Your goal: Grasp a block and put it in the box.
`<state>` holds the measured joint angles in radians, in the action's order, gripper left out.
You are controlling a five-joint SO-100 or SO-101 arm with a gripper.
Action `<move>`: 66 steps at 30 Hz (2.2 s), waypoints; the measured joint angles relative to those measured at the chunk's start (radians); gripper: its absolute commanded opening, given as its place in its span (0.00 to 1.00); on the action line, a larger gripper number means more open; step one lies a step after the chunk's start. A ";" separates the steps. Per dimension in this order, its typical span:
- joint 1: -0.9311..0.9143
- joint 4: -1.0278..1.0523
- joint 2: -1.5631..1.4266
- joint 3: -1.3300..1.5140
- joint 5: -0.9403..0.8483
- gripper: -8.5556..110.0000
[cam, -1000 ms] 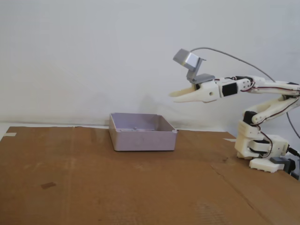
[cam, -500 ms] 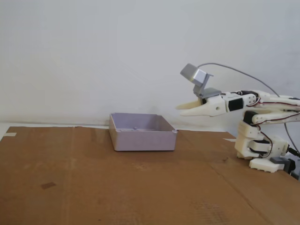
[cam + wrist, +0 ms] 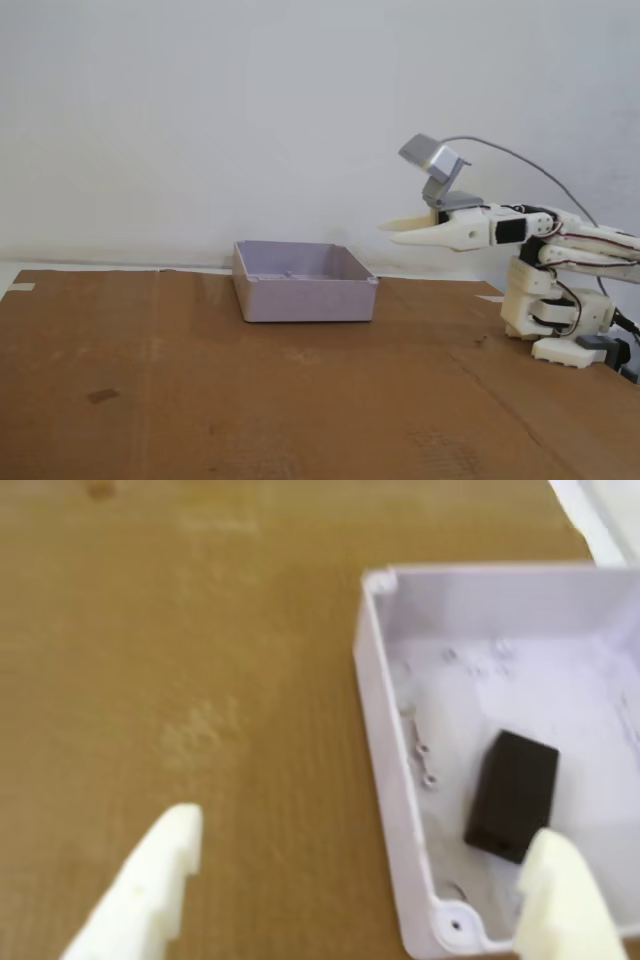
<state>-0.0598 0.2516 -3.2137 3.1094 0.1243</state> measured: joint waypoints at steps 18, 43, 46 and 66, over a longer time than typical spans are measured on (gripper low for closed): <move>0.067 0.362 -0.028 0.002 0.002 0.40; 0.103 0.807 -0.028 0.002 0.000 0.34; 0.103 0.845 -0.028 0.002 0.002 0.27; 0.114 0.994 -0.051 0.002 -0.011 0.07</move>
<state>0.0537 1.2456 -3.2643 3.1109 0.1135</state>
